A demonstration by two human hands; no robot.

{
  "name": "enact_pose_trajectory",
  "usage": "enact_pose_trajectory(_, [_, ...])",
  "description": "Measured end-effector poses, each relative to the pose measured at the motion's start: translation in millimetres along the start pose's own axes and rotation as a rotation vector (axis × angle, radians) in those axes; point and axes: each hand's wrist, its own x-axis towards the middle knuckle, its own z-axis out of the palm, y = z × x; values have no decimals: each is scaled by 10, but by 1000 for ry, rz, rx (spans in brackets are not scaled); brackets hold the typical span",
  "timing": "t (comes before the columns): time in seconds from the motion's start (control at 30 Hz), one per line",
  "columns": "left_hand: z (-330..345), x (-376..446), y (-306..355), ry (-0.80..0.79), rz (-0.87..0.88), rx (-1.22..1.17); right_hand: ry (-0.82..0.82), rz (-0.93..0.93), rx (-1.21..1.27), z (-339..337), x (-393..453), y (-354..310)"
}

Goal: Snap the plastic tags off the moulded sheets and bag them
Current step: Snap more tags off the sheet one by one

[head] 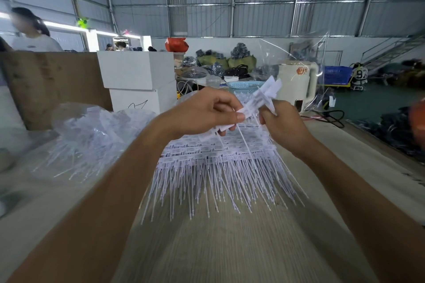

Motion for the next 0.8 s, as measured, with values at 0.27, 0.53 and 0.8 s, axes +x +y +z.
enact_pose_trajectory(0.27, [-31,-63,36,-192,59,7,47,201,280,51,24,46])
enact_pose_trajectory(0.53, [-38,-31,-84,35,-39,21,4,190,519,-275,120,115])
enact_pose_trajectory(0.8, [-51,-34,-111,142,-81,4,-369,23,718,-167,2,-71])
